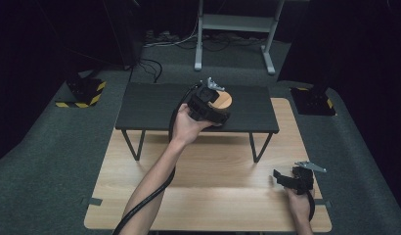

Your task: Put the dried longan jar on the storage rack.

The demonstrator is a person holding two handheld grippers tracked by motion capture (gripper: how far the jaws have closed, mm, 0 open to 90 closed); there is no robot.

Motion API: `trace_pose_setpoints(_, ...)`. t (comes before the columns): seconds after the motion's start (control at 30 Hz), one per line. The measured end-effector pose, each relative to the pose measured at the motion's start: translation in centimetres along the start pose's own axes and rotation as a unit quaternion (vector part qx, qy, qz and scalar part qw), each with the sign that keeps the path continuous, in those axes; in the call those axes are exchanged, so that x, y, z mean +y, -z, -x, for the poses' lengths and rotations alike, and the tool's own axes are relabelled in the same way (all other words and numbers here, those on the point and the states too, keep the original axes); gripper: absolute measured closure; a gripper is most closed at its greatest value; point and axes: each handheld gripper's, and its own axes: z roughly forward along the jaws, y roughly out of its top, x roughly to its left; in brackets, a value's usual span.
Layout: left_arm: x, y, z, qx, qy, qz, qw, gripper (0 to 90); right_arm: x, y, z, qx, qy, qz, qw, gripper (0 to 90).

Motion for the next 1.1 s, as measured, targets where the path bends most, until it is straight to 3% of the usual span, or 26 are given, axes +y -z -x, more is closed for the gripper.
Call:
trace_pose_setpoints(0.3, -0.8, -0.8, -1.0, -0.002, 0.018, -0.001, 0.9998, 25.3, 0.0, 0.0, 0.0, 0.000, 0.000, 0.000, 1.0000, 11.1)
trace_pose_setpoints(0.8, -0.7, -0.8, -0.8, 0.004, 0.025, -0.002, 0.9997, 24.2, 0.0, 0.0, -0.1, -0.001, -0.001, 0.000, 1.0000, 10.9)
trace_pose_setpoints(0.97, -1.5, 0.3, -1.2, -0.005, 0.040, 0.033, 0.9986, 12.9, -0.1, 0.0, 0.0, 0.000, -0.002, 0.001, 1.0000, 10.9)
trace_pose_setpoints(1.1, -2.4, 1.7, -0.3, 0.014, 0.036, 0.046, 0.9982, 8.1, -0.1, 0.0, 0.0, 0.001, -0.002, 0.001, 1.0000, 10.9)
